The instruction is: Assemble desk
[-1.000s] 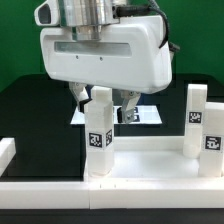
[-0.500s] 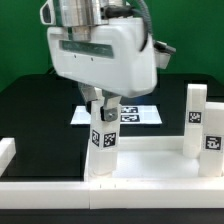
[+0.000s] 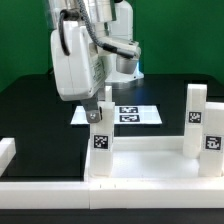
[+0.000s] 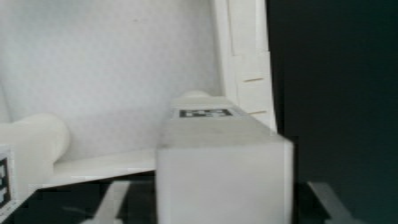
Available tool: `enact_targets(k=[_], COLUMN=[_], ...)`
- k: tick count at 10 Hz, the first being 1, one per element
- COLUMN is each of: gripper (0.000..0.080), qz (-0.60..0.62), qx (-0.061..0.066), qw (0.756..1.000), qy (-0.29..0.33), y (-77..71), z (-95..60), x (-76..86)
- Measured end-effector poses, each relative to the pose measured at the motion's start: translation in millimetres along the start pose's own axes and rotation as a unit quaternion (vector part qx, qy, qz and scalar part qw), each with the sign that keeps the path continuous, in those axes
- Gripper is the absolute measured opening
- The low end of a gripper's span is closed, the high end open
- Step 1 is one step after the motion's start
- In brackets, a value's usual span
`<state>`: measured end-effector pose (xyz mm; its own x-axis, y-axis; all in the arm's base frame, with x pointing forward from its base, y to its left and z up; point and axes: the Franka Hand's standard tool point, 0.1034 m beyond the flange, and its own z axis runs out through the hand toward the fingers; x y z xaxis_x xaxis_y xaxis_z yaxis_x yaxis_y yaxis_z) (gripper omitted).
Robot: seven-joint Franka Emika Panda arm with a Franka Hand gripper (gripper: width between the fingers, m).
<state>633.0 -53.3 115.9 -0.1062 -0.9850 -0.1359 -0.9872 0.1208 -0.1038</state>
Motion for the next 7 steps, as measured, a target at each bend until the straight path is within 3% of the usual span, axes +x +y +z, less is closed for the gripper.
enact_targets(k=[1,2,3,4,5,7], gripper=[0.0290,0.0358,0.0557,0.0557,0.0620,0.0648], qz=[-0.007,-0.061,-0.166,-0.223,-0.234,-0.323], qx=[0.000,-0.003,-0.012,-0.019,-0.009,-0.013], qw=[1.000,0.998,0.986,0.975,0.972,0.946], qy=[0.000,0.005,0.010,0.011,0.017,0.018], y=[0.1,0.6,2.5,3.0,1.2,2.0], z=[0.1,0.6,1.6,1.8,1.1,2.3], x=[0.0,0.4,-2.8,-8.6,-6.3,-4.4])
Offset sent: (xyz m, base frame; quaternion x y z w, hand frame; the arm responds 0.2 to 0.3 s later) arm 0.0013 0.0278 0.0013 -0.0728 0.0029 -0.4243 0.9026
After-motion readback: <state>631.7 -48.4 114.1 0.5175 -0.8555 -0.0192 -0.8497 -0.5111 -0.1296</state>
